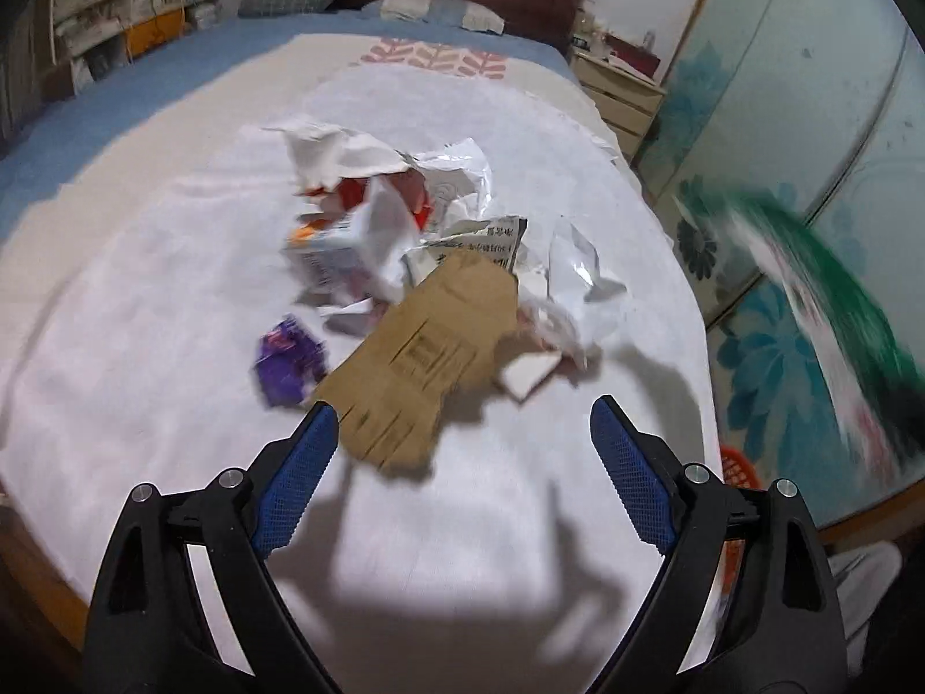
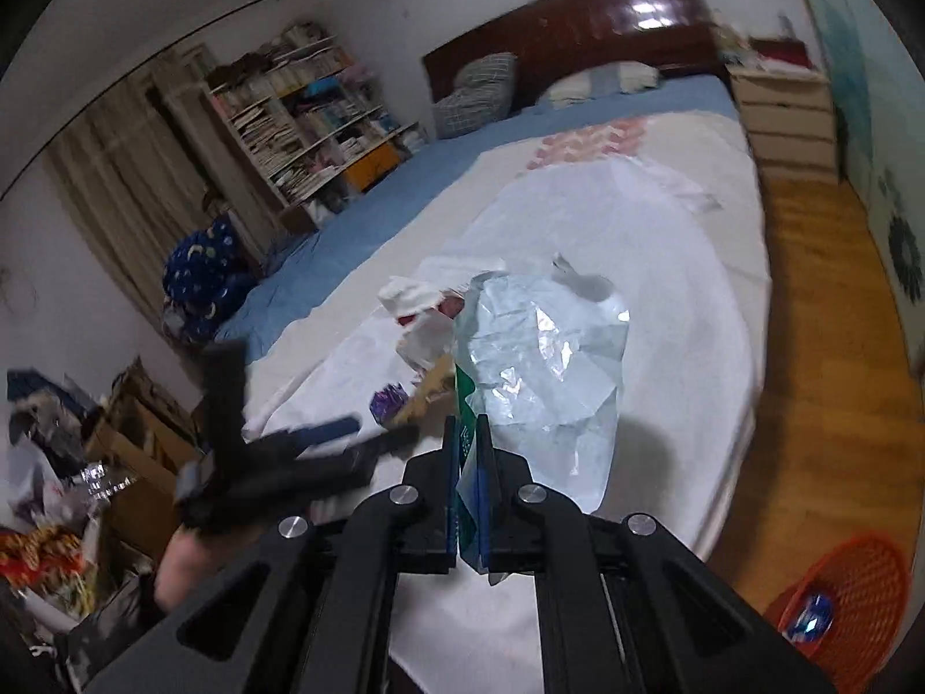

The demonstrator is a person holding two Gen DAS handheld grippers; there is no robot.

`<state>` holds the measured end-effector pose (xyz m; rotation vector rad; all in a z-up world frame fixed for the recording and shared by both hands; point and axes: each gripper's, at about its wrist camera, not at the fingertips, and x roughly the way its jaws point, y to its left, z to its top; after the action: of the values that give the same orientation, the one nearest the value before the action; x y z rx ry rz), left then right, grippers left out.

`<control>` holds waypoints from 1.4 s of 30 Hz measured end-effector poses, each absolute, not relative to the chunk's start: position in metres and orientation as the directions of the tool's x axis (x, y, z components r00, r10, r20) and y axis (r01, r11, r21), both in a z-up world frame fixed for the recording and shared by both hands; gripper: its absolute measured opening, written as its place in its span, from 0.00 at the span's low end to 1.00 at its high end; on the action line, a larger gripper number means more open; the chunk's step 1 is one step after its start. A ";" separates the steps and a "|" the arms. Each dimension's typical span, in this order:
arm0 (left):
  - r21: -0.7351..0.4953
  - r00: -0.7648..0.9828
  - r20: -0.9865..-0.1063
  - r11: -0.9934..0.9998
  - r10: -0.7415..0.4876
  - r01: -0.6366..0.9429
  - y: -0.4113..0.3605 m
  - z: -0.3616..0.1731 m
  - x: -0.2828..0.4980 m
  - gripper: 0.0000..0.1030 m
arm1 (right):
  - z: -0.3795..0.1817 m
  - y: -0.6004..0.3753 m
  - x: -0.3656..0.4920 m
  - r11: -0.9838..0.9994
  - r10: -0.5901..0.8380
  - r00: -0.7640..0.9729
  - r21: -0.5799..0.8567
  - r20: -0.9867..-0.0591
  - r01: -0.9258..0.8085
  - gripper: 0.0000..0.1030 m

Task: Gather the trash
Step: 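Grasp the green-and-white plastic bag with the right gripper while the left gripper grasps cardboard, then carry bag and cardboard to the red wastebasket and release both into it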

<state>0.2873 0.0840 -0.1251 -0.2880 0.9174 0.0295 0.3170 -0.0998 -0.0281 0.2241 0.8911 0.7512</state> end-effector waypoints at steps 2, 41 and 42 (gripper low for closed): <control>-0.230 0.599 -0.797 0.957 -0.083 -0.174 0.085 -0.133 0.296 0.85 | -0.034 -0.111 0.312 0.725 0.680 0.401 0.485 -0.614 -0.489 0.06; -0.229 0.854 -0.488 0.971 -0.179 0.072 -0.073 0.039 0.233 0.02 | 0.010 -0.360 0.267 0.857 0.483 0.728 0.432 -0.487 -0.281 0.06; -0.235 0.849 -0.485 0.966 -0.212 0.108 -0.088 0.041 0.237 0.02 | -0.002 -0.379 0.270 0.868 0.454 0.733 0.438 -0.507 -0.235 0.06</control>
<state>0.2366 -0.0884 0.0413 -0.2024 0.5320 -0.1699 0.2698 -0.3788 -0.0022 0.3601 0.6447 0.3875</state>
